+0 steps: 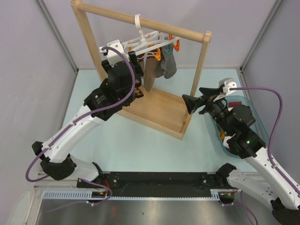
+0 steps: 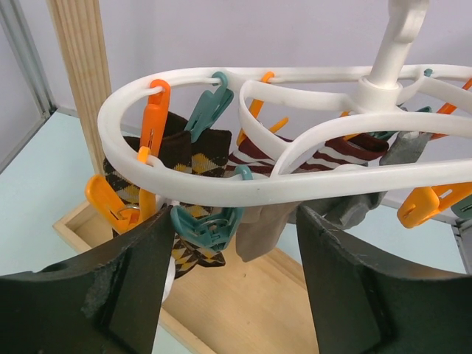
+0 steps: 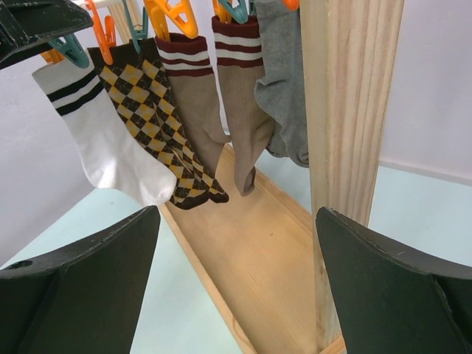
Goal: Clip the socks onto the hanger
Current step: Open the clamp at the hanger.
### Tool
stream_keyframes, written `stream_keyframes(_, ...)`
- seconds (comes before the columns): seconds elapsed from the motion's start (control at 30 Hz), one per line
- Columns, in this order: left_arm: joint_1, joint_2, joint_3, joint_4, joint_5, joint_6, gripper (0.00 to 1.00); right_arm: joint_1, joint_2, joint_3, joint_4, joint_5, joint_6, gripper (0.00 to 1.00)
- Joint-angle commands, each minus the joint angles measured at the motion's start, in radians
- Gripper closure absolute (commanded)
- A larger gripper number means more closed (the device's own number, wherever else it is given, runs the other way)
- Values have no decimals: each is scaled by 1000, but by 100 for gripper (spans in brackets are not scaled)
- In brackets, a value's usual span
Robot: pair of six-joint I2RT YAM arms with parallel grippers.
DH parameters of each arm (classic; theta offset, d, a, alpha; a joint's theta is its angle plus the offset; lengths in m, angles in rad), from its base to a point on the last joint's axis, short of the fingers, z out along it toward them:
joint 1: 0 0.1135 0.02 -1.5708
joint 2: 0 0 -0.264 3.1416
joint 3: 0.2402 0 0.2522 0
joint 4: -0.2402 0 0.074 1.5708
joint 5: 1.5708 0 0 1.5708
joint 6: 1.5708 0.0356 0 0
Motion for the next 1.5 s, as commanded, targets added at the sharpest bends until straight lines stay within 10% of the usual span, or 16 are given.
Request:
stream_keyframes(0.0,20,-1,10,3,38,-17,30,-12,1,-7,16,-25,15,8)
stream_keyframes(1.47,103,-96,-55,42,294,83,75,-44,-30,-18,-26,-110,9,8)
